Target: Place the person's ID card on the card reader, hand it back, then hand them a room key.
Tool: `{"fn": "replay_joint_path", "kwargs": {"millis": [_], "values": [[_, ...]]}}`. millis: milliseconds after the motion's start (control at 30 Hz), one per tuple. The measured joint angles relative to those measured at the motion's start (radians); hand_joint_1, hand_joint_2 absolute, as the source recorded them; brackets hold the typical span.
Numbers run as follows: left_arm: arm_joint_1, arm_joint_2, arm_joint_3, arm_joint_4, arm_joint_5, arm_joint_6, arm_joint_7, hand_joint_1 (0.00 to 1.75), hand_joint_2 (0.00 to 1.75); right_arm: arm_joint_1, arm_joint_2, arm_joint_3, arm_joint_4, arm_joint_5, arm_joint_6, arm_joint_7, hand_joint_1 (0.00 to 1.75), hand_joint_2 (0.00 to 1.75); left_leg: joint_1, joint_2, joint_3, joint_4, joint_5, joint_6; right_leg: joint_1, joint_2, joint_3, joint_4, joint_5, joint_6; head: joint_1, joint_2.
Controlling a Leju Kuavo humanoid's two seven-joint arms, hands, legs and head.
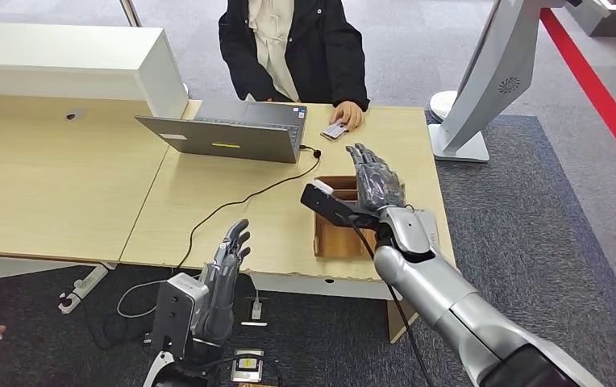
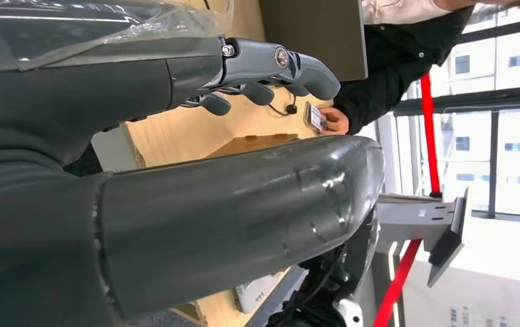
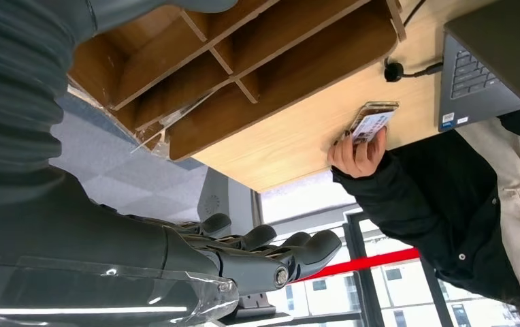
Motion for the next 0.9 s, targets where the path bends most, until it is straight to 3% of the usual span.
{"fn": "replay_joint_path", "kwargs": {"millis": [500,900], "values": [[-0.003,0.0,0.0,-0.002,0.001,-0.029,-0.003,0.0,0.0,0.008,-0.016,0.019,0.022,0.059,0.01,0.056,0.0,1.75,0.0,0.0,0.0,0.0,0.0,0.0,0.0,0.0,0.0,0.0,0.0,0.0,0.0,0.0],[0.008,-0.017,0.002,-0.002,-0.011,-0.001,-0.022,0.0,0.0,0.013,-0.057,0.006,0.046,0.129,-0.115,0.123,0.0,1.75,0.0,0.0,0.0,0.0,0.0,0.0,0.0,0.0,0.0,0.0,0.0,0.0,0.0,0.0]]}}
